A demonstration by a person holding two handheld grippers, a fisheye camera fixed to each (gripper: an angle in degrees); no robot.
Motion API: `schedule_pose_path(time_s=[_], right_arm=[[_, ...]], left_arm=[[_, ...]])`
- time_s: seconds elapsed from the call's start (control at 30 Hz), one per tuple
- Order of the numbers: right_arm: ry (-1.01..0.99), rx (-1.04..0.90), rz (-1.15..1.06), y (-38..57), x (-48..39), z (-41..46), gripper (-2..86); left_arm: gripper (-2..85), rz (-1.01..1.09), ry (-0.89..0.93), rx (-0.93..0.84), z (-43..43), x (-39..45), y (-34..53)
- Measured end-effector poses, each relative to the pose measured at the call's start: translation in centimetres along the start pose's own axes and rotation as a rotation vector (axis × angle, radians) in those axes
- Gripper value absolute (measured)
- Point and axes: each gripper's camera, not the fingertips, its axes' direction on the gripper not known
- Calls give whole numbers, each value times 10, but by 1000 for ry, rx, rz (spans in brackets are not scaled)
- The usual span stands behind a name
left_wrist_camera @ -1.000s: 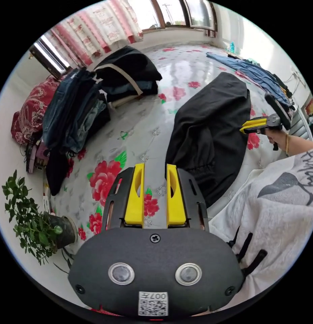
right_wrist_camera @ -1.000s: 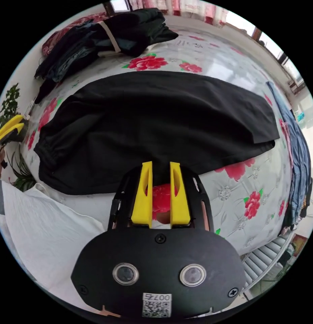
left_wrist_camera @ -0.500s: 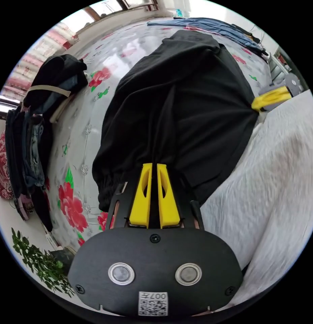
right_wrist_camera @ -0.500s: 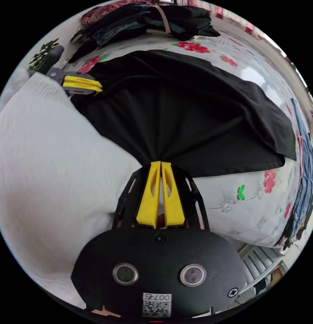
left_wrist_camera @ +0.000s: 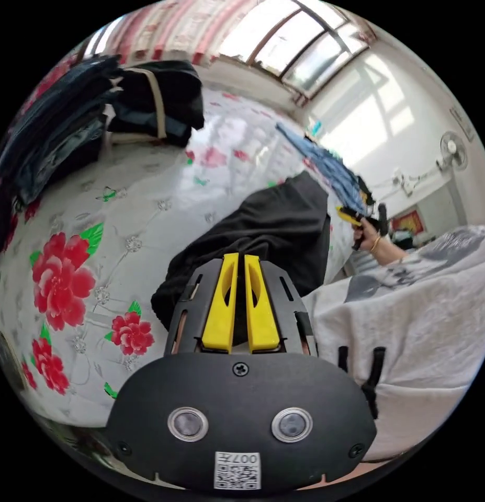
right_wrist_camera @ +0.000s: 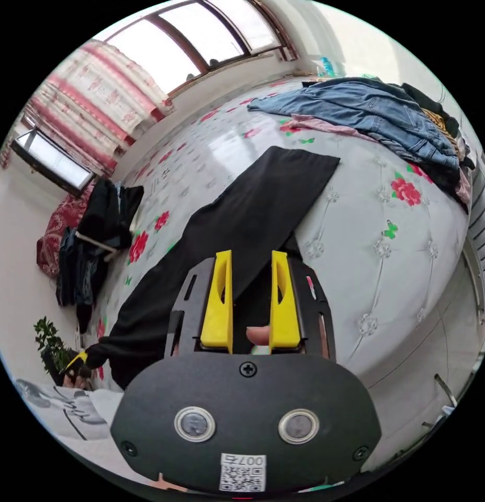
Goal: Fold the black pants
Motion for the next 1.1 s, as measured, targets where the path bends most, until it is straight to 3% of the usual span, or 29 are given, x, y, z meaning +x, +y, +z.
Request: schedule_pose_path(time_s=[0.2,0.27,0.4,0.63,0.8,0.97,1.1], right_arm=[[173,-97,219,-58,39,47,99],[213,-33,199,-66,36,44,76],[218,-138,93,-81,23,52,17],[-179,231,-25,-93,-11,-58,0],[-237,439,-284,-124,-102,-129,3],[-214,221,-435,-193,-202,-66,41],[-47,-28,-429,-208,-248,21,91]], left_arm=[[-5,-226,-64,140,-44,-20,23],[-5,-305,-73,145,-44,-28,29],[-6,-421,-82,178,-43,-37,31],[-5,-448,-122,191,-55,-49,3],[-5,-514,-138,236,-59,-77,-16],[-3,-685,-190,207,-27,-133,-49],[-3,-894,-259,176,-13,-169,-61]])
